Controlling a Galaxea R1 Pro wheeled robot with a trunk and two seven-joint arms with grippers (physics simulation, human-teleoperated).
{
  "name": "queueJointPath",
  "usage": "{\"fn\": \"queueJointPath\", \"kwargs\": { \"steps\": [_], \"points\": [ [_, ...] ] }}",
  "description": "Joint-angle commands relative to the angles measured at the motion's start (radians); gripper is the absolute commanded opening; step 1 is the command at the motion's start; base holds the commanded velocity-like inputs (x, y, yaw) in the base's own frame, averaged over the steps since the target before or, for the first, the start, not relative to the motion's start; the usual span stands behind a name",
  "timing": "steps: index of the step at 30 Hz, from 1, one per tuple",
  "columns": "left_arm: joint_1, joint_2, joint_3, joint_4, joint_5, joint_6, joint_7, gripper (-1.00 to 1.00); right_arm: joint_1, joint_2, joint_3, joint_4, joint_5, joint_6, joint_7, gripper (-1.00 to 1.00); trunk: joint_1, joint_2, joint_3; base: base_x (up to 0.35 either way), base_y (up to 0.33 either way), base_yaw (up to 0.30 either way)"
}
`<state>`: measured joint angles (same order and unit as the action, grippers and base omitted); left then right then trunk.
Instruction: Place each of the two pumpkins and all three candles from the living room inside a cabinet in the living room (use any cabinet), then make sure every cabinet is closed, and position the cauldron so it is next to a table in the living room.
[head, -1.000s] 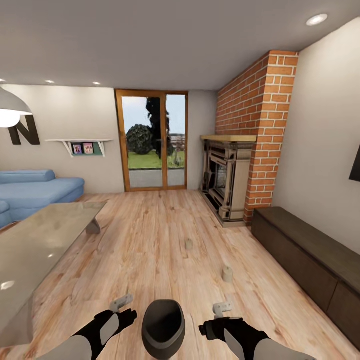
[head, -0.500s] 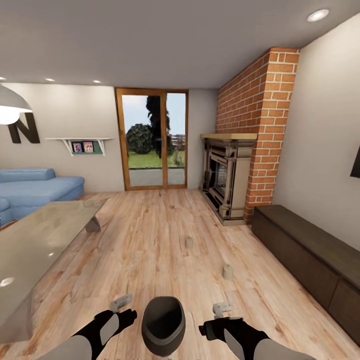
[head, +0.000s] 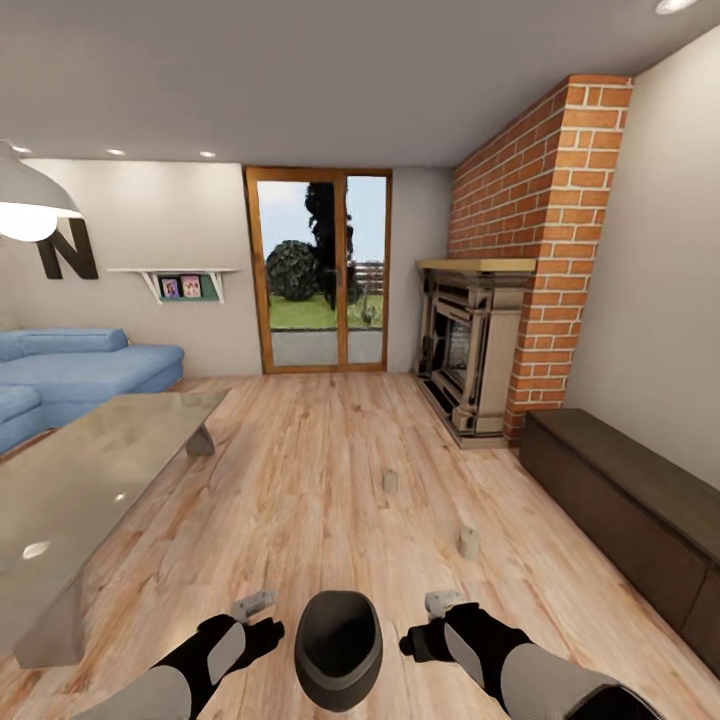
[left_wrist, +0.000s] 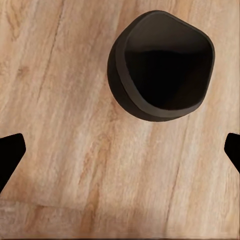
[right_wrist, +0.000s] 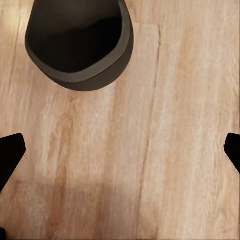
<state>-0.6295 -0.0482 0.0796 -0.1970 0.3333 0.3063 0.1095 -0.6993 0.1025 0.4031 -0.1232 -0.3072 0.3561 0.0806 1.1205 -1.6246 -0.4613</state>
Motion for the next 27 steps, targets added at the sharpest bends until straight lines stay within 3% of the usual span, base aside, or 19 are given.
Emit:
{"fn": "queueJointPath", "kwargs": {
  "steps": [1, 10, 13, 15, 20, 27],
  "points": [
    [0.000, -0.001, 0.008, -0.002, 0.002, 0.014, 0.003, 1.00, -0.003, -0.001, 0.008, -0.001, -0.009, 0.005, 0.000, 1.00, 0.000, -0.001, -0.003, 0.299, 0.062, 0.096],
    [-0.002, -0.003, 0.003, -0.002, 0.000, 0.030, 0.001, 1.00, -0.007, -0.001, 0.007, -0.001, -0.012, 0.003, 0.001, 1.00, 0.000, -0.001, -0.017, 0.323, 0.023, 0.093],
    [-0.002, -0.008, -0.023, -0.003, 0.000, 0.031, 0.000, 1.00, -0.007, -0.001, 0.007, -0.002, -0.013, 0.002, 0.001, 1.00, 0.000, -0.001, -0.022, 0.334, 0.003, 0.075],
    [-0.002, -0.013, -0.097, -0.005, 0.001, 0.031, 0.000, 1.00, -0.007, -0.002, 0.006, -0.002, -0.013, 0.001, 0.001, 1.00, 0.000, -0.001, -0.025, 0.192, 0.001, 0.029],
    [-0.002, -0.018, -0.128, -0.015, 0.002, 0.031, -0.001, 1.00, -0.007, -0.003, 0.005, -0.003, -0.013, 0.000, 0.002, 1.00, 0.000, -0.001, -0.032, 0.075, 0.018, -0.013],
    [-0.002, -0.025, -0.137, -0.018, 0.001, 0.031, -0.001, 1.00, -0.007, -0.002, 0.005, -0.003, -0.013, -0.002, 0.004, 1.00, 0.000, -0.001, -0.034, 0.168, 0.163, -0.007]
  ]
}}
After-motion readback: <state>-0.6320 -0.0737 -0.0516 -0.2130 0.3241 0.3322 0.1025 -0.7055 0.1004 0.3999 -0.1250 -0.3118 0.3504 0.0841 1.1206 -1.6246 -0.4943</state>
